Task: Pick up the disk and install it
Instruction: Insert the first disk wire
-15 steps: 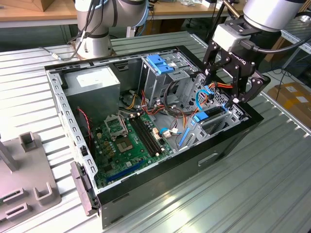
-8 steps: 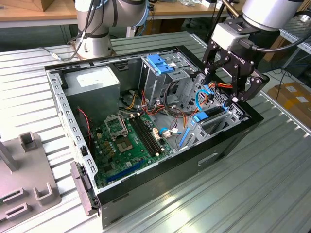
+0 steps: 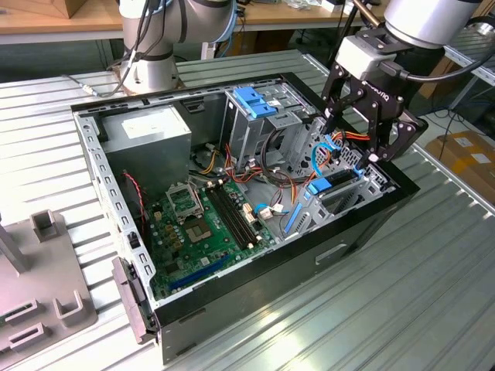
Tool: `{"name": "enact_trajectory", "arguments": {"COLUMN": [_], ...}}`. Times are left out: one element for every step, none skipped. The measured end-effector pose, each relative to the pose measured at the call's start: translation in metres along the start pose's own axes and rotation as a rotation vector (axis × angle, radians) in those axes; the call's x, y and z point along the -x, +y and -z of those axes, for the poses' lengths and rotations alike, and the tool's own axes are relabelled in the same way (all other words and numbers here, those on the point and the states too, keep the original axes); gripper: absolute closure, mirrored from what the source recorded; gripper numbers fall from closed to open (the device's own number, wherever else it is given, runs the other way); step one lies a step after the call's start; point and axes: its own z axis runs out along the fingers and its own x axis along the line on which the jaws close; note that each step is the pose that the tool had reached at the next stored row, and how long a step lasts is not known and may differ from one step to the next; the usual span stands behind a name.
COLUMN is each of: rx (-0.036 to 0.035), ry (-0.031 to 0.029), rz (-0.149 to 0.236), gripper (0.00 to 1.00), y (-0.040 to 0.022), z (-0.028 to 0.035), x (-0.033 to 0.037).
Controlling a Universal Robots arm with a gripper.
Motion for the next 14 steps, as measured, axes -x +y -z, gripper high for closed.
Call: {"name": "enact_trajectory", "arguments": {"rx": [0.0000, 0.0000, 0.0000, 0.0000, 0.0000, 0.0000, 0.0000, 0.0000, 0.0000, 0.0000, 0.0000, 0.0000, 0.0000, 0.0000], "ry": [0.0000, -0.0001, -0.0001, -0.0001, -0.0001, 0.0000, 0.0001, 0.0002, 0.0001, 0.0000, 0.0000, -0.0001, 0.0000, 0.0000], "rz": [0.000, 0.000, 0.000, 0.000, 0.000, 0.000, 0.000, 0.000, 0.000, 0.000, 0.000, 0.000, 0.000, 0.000], "gripper": [0.20, 0.20, 0.20, 0.20, 0.20, 0.20, 0.20, 0.20, 0.20, 0.20, 0.20, 0.20, 0.20, 0.20], "y": [0.0000, -0.0002, -0.0005, -0.0006, -0.0008, -0.0012, -0.0017, -0.0021, -0.0023, -0.0025, -0.0029, -0.0029, -0.0029, -0.0029], "z": [-0.0005, -0.0006, -0.0006, -0.0006, -0.0006, -0.0006, -0.0007, -0.0008, -0.0010, -0.0011, -0.0011, -0.0016, -0.0018, -0.0019], "x": [0.0002, 0.0013, 0.0018, 0.0019, 0.0021, 0.0022, 0.0022, 0.0023, 0.0023, 0.0023, 0.0023, 0.0023, 0.0023, 0.0023]}}
